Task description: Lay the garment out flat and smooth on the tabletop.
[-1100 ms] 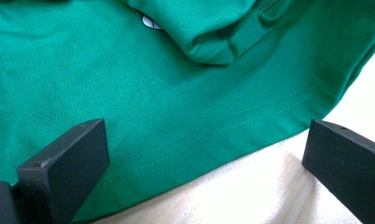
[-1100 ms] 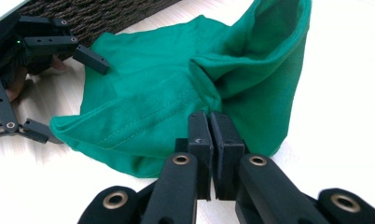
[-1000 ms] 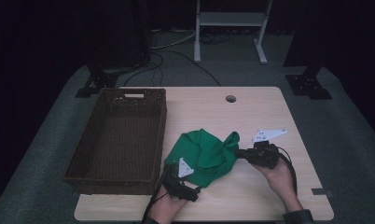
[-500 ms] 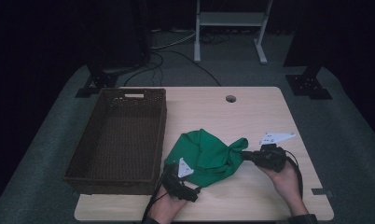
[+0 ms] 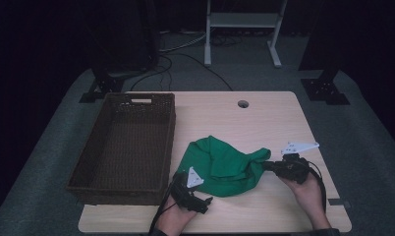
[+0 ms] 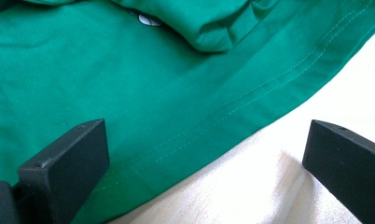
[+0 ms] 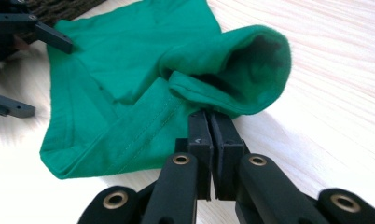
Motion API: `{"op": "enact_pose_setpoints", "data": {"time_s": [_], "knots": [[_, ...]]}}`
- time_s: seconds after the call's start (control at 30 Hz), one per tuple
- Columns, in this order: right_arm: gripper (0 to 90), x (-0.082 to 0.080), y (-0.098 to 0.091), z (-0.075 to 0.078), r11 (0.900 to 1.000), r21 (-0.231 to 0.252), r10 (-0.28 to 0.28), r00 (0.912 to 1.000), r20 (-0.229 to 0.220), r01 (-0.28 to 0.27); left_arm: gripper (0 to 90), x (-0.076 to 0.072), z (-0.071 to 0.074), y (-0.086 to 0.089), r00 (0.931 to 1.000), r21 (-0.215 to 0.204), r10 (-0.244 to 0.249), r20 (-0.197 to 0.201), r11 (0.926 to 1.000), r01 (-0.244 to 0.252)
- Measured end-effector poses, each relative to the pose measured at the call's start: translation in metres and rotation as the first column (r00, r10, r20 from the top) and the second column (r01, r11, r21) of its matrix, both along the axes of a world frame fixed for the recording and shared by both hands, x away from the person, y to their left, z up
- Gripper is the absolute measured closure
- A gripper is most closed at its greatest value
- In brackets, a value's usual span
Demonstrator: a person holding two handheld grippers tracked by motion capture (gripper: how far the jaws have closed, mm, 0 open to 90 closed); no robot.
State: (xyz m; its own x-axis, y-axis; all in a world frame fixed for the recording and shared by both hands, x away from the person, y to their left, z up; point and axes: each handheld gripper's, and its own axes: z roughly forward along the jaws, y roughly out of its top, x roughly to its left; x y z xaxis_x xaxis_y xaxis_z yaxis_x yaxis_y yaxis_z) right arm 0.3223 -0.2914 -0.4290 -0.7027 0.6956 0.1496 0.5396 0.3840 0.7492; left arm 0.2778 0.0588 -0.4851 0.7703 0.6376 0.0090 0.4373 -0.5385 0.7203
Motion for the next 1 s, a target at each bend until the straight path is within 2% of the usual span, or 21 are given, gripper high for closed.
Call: {"op": "enact_pose_setpoints", "data": {"time_s": [0.77,1.0], "knots": [[88.4,-0.003,-0.033,-0.01,0.9944,-0.054,-0.093,0.9952,-0.032,0.091,0.0,0.0,0.0,0.0,1.0,0.006,0.0,0.002,1.0,0.0],[88.4,-0.003,-0.05,-0.014,0.9885,-0.064,-0.14,0.9894,-0.04,0.137,0.0,0.0,0.0,0.0,1.0,0.005,0.0,0.003,1.0,0.0]]}}
